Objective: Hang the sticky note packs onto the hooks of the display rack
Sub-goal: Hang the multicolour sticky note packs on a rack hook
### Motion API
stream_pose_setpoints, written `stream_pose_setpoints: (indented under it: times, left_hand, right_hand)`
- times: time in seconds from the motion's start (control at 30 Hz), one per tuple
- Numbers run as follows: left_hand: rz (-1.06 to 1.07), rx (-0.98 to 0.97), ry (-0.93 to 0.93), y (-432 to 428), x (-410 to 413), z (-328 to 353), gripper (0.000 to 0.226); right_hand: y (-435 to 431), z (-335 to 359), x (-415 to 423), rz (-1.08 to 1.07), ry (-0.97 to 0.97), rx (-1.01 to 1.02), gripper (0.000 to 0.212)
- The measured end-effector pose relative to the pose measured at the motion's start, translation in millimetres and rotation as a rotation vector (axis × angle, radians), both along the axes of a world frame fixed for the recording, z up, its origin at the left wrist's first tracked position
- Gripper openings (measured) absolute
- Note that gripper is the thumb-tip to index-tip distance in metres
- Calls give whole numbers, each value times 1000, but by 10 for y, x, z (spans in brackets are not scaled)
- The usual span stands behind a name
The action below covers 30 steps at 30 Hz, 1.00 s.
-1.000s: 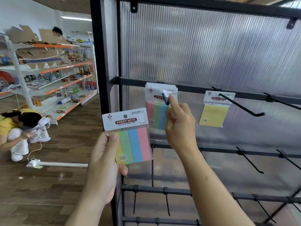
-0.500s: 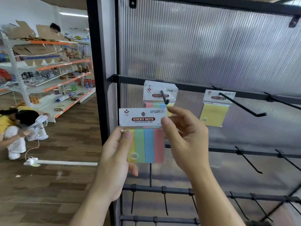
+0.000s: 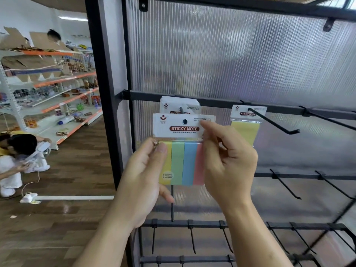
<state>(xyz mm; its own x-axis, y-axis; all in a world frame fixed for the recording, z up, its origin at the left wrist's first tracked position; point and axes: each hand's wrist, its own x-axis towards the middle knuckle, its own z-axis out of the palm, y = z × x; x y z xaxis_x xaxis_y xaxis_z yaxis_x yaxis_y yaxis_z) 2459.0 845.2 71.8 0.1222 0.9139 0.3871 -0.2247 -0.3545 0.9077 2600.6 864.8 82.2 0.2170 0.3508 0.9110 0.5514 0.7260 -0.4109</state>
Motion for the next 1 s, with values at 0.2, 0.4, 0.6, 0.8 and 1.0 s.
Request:
stream_pose_setpoints:
  times: [0.2,0.4,0.6,0.8,1.0]
  left_hand:
    - [13,-48,46,35,14,53,29]
    - [63,-107,98,180,13,24,23]
    - [314,40,415,508,32,70,27]
    - [478,136,727,757,56,116,32]
    - [539,135,911,792,47,108,33]
  right_hand:
    - [47,35,6,-66,-28,-68,28]
    - [171,-17,-1,-40,-47,-151,26]
    - [381,-54,-7,-41,-98,-208,31]
    - [664,-12,-31,-154,-166,-259,30]
    - [693,-1,-13,-181,-221,-329,34]
